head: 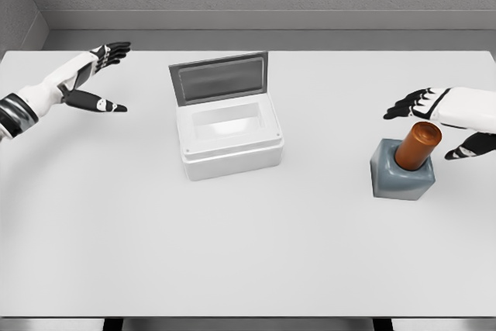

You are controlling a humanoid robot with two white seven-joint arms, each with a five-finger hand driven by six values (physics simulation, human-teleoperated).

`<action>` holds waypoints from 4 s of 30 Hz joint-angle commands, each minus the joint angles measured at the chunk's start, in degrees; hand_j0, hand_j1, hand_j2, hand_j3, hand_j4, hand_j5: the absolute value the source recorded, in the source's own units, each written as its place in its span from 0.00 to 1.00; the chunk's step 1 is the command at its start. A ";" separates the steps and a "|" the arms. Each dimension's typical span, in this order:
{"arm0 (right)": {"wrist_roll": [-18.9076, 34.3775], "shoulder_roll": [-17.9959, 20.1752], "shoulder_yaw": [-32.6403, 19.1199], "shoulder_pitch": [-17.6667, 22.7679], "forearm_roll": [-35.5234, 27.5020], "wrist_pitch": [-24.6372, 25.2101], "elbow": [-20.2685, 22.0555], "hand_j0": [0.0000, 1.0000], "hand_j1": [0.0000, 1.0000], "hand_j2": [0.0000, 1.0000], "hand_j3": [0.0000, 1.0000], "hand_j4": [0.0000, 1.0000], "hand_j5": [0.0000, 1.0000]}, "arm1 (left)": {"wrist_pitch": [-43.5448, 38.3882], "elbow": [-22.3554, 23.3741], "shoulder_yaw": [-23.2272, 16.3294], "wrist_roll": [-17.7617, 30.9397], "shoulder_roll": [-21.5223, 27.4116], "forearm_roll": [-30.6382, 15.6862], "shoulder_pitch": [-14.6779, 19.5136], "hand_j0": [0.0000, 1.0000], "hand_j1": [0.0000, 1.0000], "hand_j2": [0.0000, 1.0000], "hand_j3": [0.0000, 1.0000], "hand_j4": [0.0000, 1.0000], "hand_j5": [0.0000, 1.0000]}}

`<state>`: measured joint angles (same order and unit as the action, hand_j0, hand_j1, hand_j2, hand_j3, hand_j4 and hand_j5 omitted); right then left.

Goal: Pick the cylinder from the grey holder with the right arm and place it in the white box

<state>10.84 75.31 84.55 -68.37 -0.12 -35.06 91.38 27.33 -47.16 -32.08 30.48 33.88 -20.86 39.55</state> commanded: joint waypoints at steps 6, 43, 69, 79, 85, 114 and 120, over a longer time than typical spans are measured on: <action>1.90 -0.17 -0.62 0.17 0.12 0.06 0.47 0.98 0.98 0.98 0.98 0.98 0.98 | 0.00 0.14 -0.52 -0.07 -0.13 0.73 0.26 1.00 1.00 1.00 1.00 1.00 1.00; 7.61 -0.87 -2.20 0.52 0.38 0.06 1.43 0.56 0.56 0.56 0.56 0.56 0.56 | -1.76 -0.39 0.97 -0.16 -1.18 0.99 -0.09 1.00 1.00 1.00 1.00 1.00 1.00; 8.84 -0.61 -6.07 -1.85 0.64 0.06 2.84 0.41 0.41 0.41 0.41 0.41 0.41 | -1.76 -2.15 3.08 3.62 -2.41 2.05 0.53 1.00 1.00 1.00 1.00 1.00 1.00; 9.99 -3.33 -6.68 -3.44 0.65 0.06 3.63 0.41 0.41 0.41 0.41 0.41 0.41 | -1.76 -2.06 3.08 3.62 -2.33 2.57 0.53 1.00 1.00 1.00 1.00 1.00 1.00; 9.64 -3.86 -8.18 -3.52 0.56 0.06 3.98 0.40 0.40 0.40 0.40 0.40 0.40 | -1.67 -2.06 2.99 3.53 -2.41 2.66 0.44 1.00 1.00 1.00 1.00 1.00 1.00; 9.11 -9.92 -11.78 -3.52 0.47 0.06 4.51 0.40 0.40 0.40 0.40 0.40 0.40 | -1.76 -2.15 2.90 3.53 -1.80 2.75 0.09 1.00 1.00 1.00 1.00 1.00 1.00; 9.28 -11.24 -11.87 -3.44 0.47 0.06 4.51 0.40 0.40 0.40 0.40 0.40 0.40 | -1.67 -2.15 2.90 3.53 -1.80 2.75 0.00 1.00 1.00 1.00 1.00 1.00 1.00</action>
<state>20.15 64.44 72.83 -71.81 0.73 -35.12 95.91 25.68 -49.26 -29.24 34.02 32.04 -17.71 39.55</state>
